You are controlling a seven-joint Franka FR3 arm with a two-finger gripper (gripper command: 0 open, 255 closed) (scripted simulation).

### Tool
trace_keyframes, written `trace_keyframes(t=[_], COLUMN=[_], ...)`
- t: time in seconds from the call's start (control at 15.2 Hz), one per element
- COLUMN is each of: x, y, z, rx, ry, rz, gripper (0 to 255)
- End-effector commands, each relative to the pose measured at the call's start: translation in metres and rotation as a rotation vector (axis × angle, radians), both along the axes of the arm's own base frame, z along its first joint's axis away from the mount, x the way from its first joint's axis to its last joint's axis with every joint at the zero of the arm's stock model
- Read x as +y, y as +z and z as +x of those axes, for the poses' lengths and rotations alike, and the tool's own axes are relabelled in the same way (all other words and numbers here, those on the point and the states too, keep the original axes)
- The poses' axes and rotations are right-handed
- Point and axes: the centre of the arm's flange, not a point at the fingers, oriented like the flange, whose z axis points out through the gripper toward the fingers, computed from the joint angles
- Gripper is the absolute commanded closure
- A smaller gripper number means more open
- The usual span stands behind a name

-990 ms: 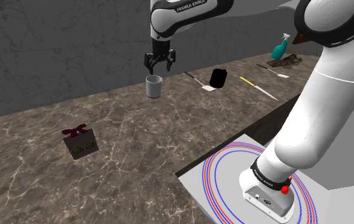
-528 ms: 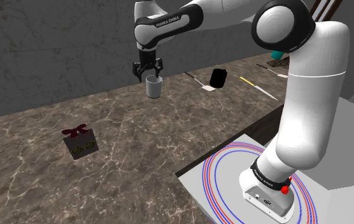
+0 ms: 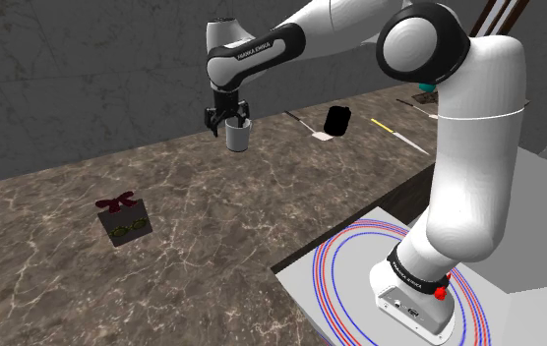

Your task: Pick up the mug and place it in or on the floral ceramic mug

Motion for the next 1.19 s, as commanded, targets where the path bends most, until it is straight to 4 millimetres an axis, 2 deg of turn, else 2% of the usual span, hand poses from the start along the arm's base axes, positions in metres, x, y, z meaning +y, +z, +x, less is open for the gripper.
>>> trace_keyframes(t=[0.0, 0.4, 0.46, 1.06, 1.12], x=[-0.0006, -0.0006, -0.0006, -0.0006, -0.0006], y=[-0.0017, -0.0017, -0.0017, -0.0017, 0.0036], z=[-0.0002, -0.0002, -0.0002, -0.0002, -0.0003], rx=[-0.001, -0.001, -0.001, -0.001, -0.001], ry=[0.000, 0.000, 0.000, 0.000, 0.000], rz=[0.000, 0.000, 0.000, 0.000, 0.000], gripper=[0, 0, 255, 255, 255])
